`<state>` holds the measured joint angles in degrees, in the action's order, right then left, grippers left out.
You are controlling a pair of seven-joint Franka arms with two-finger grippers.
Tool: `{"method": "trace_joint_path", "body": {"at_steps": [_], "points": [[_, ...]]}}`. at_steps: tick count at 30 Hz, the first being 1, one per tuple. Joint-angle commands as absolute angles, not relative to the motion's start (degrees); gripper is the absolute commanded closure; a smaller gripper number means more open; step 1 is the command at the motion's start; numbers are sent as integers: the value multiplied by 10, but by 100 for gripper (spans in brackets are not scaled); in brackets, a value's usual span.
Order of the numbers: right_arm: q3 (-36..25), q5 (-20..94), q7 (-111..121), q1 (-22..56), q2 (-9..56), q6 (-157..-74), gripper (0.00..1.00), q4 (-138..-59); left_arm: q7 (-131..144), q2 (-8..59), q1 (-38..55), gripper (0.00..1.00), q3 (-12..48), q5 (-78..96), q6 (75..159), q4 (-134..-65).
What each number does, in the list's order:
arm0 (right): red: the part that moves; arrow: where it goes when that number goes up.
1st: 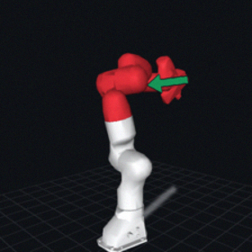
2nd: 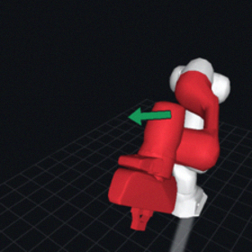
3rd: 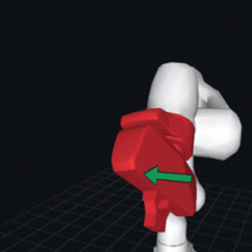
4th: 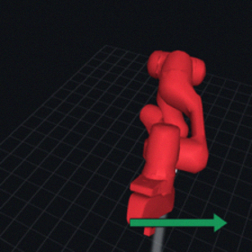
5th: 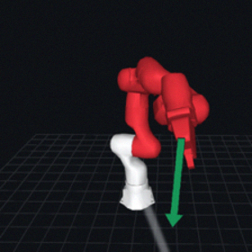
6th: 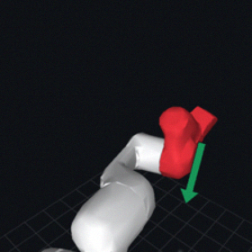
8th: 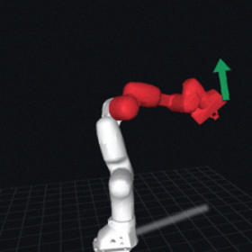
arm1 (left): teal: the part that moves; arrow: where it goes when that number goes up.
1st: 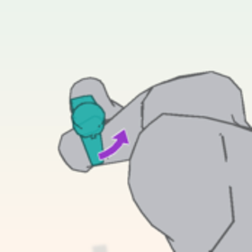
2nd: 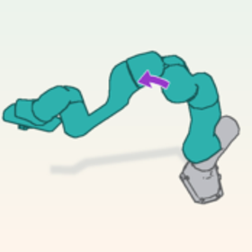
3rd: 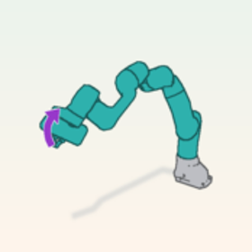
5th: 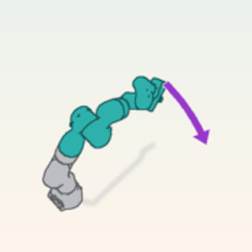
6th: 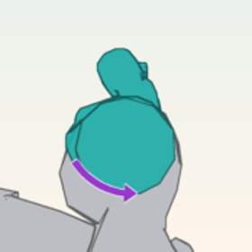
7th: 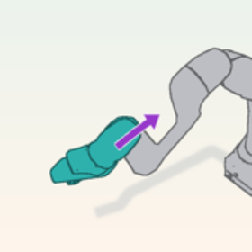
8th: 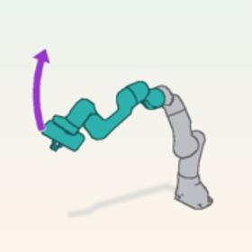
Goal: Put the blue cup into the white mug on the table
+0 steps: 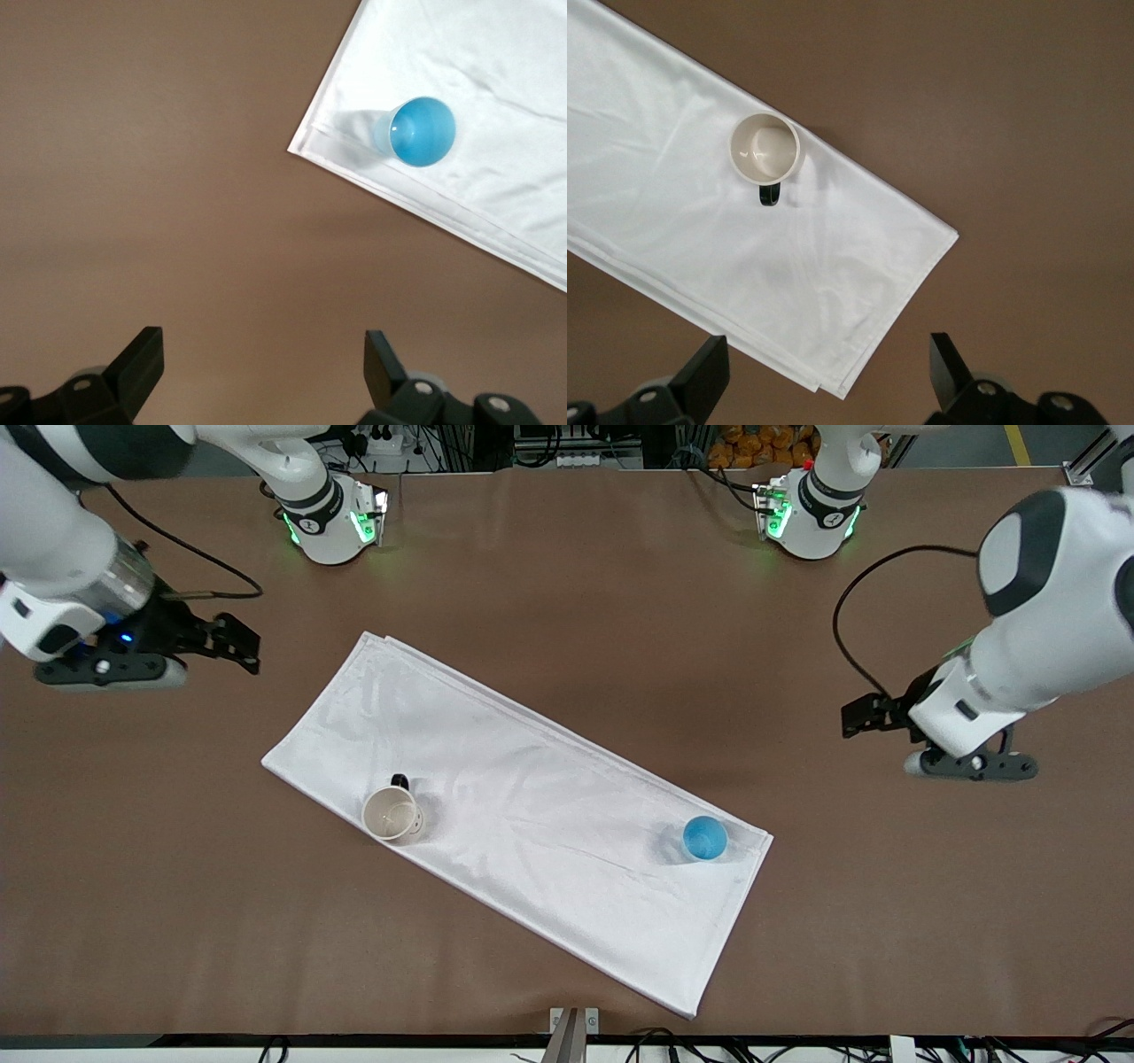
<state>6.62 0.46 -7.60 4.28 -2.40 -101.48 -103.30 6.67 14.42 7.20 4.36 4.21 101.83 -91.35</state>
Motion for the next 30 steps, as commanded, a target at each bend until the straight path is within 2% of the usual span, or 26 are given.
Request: {"method": "trace_joint_path", "body": {"at_steps": [1, 5, 8, 16, 21, 26, 30], "points": [[66, 8, -93, 55, -20, -1118, 0, -1125, 82, 221, 81, 0, 44, 54, 1041, -868], [71, 6, -156, 74, 10, -1170, 0, -1150, 97, 253, 84, 0, 47, 60, 1083, -860], [95, -1, -194, 74, 44, -1190, 0, -1149, 130, 277, 104, 0, 47, 60, 1106, -858], [98, -30, -223, 83, 135, -1285, 0, -1150, 250, 343, 143, 0, 47, 59, 1199, -857], [98, -48, -223, 84, 170, -1326, 13, -1149, 246, 362, 147, 0, 47, 55, 1216, -857], [98, -49, -240, 87, 205, -1377, 20, -1149, 242, 380, 147, 0, 46, 54, 1236, -857], [98, -52, -260, 95, 227, -1402, 20, -1146, 241, 388, 147, 0, 45, 54, 1241, -857]]}}
